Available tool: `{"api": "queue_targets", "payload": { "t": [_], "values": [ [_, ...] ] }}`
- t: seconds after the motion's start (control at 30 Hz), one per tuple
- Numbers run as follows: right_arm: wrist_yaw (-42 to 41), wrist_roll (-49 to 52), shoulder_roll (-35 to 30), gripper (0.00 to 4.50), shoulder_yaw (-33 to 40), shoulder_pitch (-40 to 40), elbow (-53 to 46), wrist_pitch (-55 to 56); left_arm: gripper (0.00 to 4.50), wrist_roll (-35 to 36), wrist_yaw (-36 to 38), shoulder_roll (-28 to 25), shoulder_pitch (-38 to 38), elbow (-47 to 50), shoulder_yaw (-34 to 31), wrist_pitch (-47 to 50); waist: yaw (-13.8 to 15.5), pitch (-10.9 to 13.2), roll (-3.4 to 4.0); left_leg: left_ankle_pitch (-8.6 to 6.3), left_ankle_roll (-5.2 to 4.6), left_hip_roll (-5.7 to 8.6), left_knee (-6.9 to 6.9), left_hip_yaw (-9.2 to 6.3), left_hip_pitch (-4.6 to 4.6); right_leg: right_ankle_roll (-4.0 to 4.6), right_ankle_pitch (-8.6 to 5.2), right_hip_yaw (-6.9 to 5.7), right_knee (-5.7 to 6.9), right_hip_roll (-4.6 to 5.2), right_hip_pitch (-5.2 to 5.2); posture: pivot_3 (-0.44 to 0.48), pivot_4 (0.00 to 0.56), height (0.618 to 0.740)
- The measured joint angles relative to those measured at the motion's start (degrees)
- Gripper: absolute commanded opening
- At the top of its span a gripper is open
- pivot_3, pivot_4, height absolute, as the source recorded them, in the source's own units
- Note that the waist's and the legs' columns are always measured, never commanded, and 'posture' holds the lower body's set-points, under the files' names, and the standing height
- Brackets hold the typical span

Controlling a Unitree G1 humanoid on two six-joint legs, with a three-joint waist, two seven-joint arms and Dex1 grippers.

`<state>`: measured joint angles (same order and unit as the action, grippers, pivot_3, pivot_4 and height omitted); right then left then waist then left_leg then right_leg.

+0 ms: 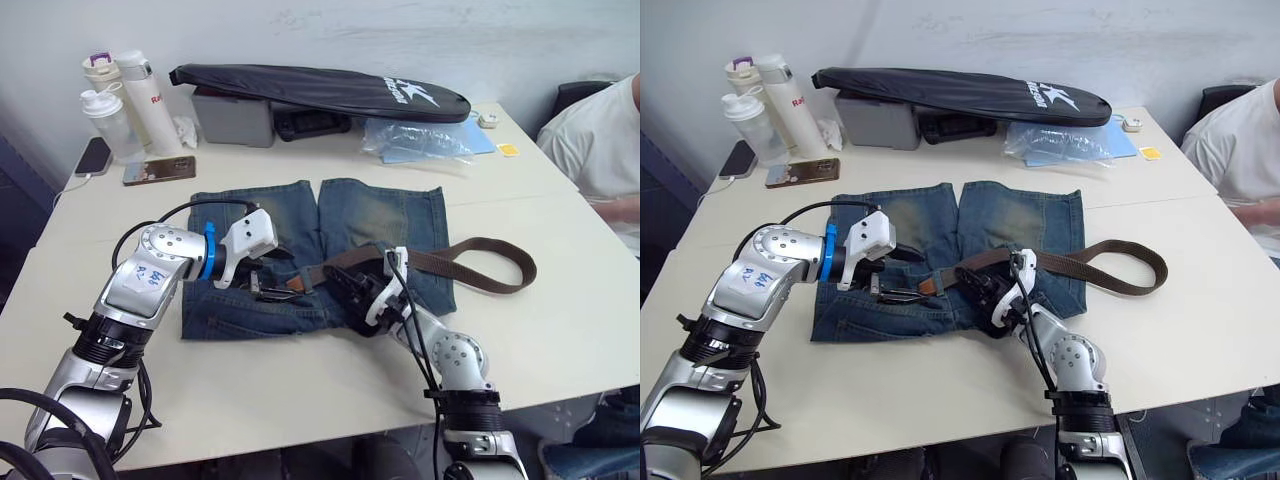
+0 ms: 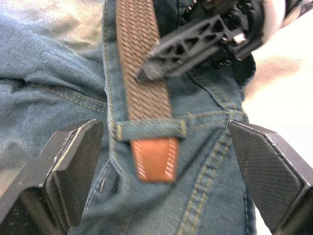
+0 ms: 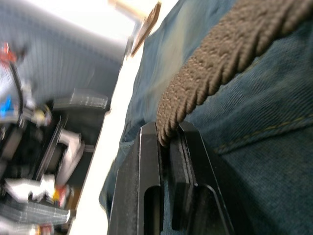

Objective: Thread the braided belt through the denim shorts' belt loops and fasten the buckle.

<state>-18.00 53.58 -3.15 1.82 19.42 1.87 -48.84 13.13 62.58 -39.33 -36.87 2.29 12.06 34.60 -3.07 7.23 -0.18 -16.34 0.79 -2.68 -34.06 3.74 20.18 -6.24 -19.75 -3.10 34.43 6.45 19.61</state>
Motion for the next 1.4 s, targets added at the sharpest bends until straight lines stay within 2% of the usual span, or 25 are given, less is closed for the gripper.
{"api": "queue_targets", "payload": {
  "t": [0.13,0.3,0.67,0.77,1.0,1.03,1.23,1.3,1.37,1.4],
  "values": [
    [-2.11,-4.93,-2.0,0.1,-4.01,1.64,0.02,0.01,4.5,-0.02,-0.49,0.04,0.02,0.04,0.16,0.0,-0.32,-0.01,0.0,0.0,0.0,-0.14,0.01,0.07,-0.06,0.07,-0.04,0.0,0.03,-0.15,0.01,0.0,0.15,0.74],
    [-5.04,-7.86,-2.93,0.1,-5.07,1.73,-0.15,0.43,4.5,-0.02,-0.84,0.03,0.2,0.1,0.17,0.0,-0.15,-0.02,0.01,-0.01,0.02,-0.12,0.01,0.06,-0.08,0.08,-0.04,0.0,0.05,-0.12,0.0,0.0,0.15,0.74],
    [-5.09,-9.21,0.07,0.1,-2.46,2.02,0.51,1.08,4.5,-0.07,-1.22,0.5,0.72,0.01,0.37,-0.12,-0.19,-0.02,0.01,-0.08,0.13,-0.15,0.01,0.04,-0.09,0.11,-0.06,0.02,-0.03,-0.07,0.04,0.0,0.15,0.74],
    [-4.68,-9.26,-0.94,1.1,-2.25,1.15,-1.09,-0.06,4.5,-0.08,-1.24,0.81,0.67,-0.01,0.45,-0.18,0.03,0.04,0.11,-0.09,0.15,-0.11,0.01,0.03,-0.03,0.12,-0.06,0.02,-0.06,-0.01,0.09,0.0,0.15,0.74],
    [-2.56,-5.64,-7.81,4.33,0.42,-5.22,-15.44,-8.21,4.5,-0.26,-1.39,1.22,0.53,-0.82,0.76,-0.43,1.56,0.28,0.5,-0.19,0.07,-0.01,0.0,0.03,0.22,0.11,-0.06,-0.01,-0.14,0.01,0.23,0.0,0.15,0.74],
    [-1.7,-4.82,-9.04,4.47,1.16,-6.01,-17.62,-10.01,4.5,-0.29,-1.43,1.25,0.52,-0.9,0.77,-0.56,1.63,0.3,0.5,-0.19,0.06,0.0,0.0,0.03,0.26,0.11,-0.06,-0.02,-0.21,0.02,0.23,0.0,0.15,0.74],
    [-0.01,-1.88,-21.24,4.47,4.19,-8.77,-31.4,-16.38,4.5,-0.45,-1.37,1.37,0.49,-1.25,0.83,-1.59,1.73,0.59,0.57,-0.19,0.03,0.02,-0.02,0.04,0.37,0.04,-0.02,-0.1,-0.56,-0.05,0.24,0.0,0.15,0.74],
    [-3.33,-6.31,-29.94,4.47,1.17,-9.35,-36.72,-13.59,4.5,-0.48,-1.08,1.63,0.31,-1.73,0.98,-2.18,1.83,0.73,0.71,-0.19,0.03,0.07,-0.02,0.09,0.38,0.04,-0.02,-0.11,-0.58,-0.17,0.31,0.0,0.15,0.74],
    [-7.62,-14.97,-41.51,4.47,-3.8,-9.89,-40.24,-7.17,4.5,-0.53,-0.48,1.66,-0.12,-2.86,1.17,-2.96,2.01,0.82,0.68,-0.19,0.03,0.18,-0.05,0.26,0.39,0.0,-0.01,-0.25,-0.59,-0.49,0.39,0.0,0.15,0.74],
    [-9.13,-18.35,-44.93,4.47,-5.26,-10.0,-40.62,-4.76,4.5,-0.61,-0.27,1.62,-0.21,-3.13,1.26,-3.26,2.07,0.86,0.58,-0.18,0.05,0.32,-0.05,0.31,0.36,-0.02,0.0,-0.32,-0.63,-0.61,0.39,0.0,0.15,0.74]
  ]
}}
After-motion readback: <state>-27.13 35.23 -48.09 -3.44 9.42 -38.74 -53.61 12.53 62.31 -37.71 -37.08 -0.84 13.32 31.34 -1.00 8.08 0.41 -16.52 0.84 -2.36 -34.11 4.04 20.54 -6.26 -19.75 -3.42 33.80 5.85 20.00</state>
